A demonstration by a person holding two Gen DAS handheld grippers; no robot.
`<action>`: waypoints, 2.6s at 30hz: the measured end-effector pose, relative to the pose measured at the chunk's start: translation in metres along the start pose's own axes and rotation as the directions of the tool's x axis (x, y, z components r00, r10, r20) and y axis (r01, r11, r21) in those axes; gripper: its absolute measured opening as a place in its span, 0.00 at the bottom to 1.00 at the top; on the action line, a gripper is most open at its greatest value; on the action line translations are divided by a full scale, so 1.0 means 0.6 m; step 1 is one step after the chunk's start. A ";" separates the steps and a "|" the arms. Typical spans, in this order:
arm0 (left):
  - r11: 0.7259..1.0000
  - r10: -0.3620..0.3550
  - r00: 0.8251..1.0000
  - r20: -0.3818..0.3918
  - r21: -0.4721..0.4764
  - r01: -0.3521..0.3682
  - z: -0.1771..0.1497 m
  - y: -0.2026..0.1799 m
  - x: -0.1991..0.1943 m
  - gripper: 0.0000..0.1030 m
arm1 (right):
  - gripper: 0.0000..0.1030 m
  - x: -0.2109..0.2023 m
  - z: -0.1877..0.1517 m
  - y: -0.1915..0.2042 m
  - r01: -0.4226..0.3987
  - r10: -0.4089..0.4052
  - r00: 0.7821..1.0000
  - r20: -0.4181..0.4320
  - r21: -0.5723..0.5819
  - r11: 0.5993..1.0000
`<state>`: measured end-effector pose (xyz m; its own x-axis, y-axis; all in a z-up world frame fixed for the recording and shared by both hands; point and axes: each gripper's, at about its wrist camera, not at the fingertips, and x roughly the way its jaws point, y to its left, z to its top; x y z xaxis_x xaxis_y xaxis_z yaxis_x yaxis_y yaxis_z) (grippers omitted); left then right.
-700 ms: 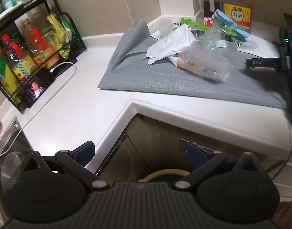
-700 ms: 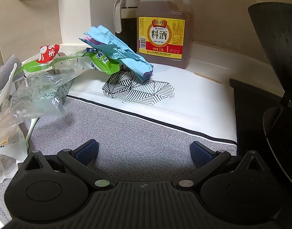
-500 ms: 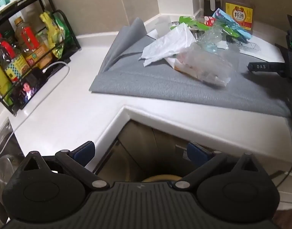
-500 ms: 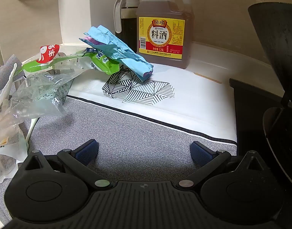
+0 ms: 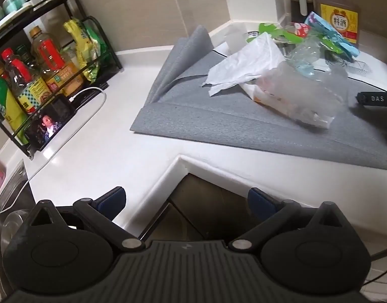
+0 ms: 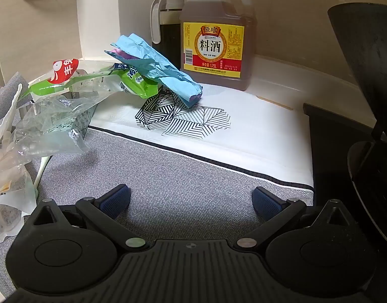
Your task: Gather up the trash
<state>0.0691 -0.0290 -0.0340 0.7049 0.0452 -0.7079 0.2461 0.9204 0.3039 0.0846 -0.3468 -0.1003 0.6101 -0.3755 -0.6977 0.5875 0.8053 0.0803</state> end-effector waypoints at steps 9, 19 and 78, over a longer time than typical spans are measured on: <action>0.998 -0.056 0.997 0.044 -0.032 0.057 -0.017 -0.002 -0.021 1.00 | 1.00 0.000 0.000 0.001 0.000 0.000 1.000 0.000 0.000 1.000; 0.994 -0.078 0.994 0.082 -0.074 0.085 -0.041 0.012 -0.064 1.00 | 1.00 -0.001 0.000 0.000 0.001 -0.001 1.000 0.000 0.006 1.000; 0.973 -0.154 0.977 0.147 -0.152 0.176 -0.172 0.066 -0.186 1.00 | 1.00 -0.483 -0.149 0.085 -0.216 0.240 0.956 0.169 -0.150 0.965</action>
<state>-0.0688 0.0425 -0.0088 0.7489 -0.1546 -0.6444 0.2622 0.9622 0.0739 -0.1100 -0.1559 0.0423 0.8142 -0.2428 -0.5273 0.3550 0.9270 0.1213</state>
